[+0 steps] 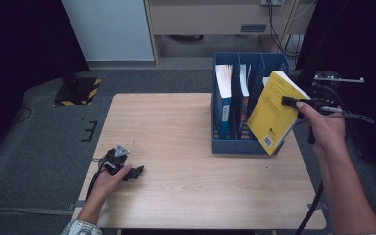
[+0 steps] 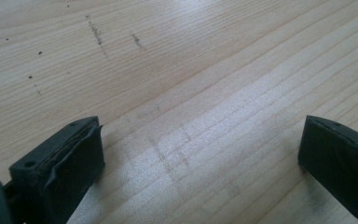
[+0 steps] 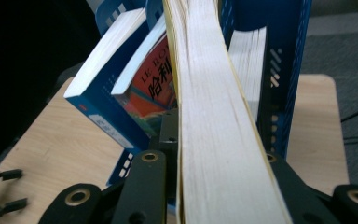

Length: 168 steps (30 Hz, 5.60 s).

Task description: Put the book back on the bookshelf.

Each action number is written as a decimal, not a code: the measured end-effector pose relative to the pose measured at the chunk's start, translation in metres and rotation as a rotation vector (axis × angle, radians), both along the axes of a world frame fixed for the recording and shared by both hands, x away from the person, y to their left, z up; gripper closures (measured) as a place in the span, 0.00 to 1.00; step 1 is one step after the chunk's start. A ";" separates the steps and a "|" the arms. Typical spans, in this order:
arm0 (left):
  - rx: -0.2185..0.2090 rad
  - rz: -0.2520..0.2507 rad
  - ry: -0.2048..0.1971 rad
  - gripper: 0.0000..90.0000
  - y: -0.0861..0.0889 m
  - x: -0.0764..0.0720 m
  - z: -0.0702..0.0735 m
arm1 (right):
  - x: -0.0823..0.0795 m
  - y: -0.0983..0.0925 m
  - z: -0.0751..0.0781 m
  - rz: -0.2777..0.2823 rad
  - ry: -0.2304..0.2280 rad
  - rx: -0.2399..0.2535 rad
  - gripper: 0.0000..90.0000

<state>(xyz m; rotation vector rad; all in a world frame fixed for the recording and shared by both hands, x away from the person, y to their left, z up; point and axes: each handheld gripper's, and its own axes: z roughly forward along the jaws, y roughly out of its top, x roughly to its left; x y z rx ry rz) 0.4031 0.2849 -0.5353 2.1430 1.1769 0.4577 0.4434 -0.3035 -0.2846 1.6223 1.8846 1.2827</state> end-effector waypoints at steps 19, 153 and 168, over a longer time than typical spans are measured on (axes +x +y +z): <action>0.005 -0.008 0.000 0.00 0.000 0.000 0.000 | 0.044 0.029 0.003 -0.042 0.025 -0.029 0.83; 0.005 -0.019 0.001 0.00 -0.002 0.001 0.000 | 0.103 0.082 -0.068 -0.106 0.084 -0.175 0.80; 0.005 -0.020 0.001 0.00 -0.002 0.001 0.000 | 0.104 0.083 -0.059 -0.143 0.059 -0.198 0.83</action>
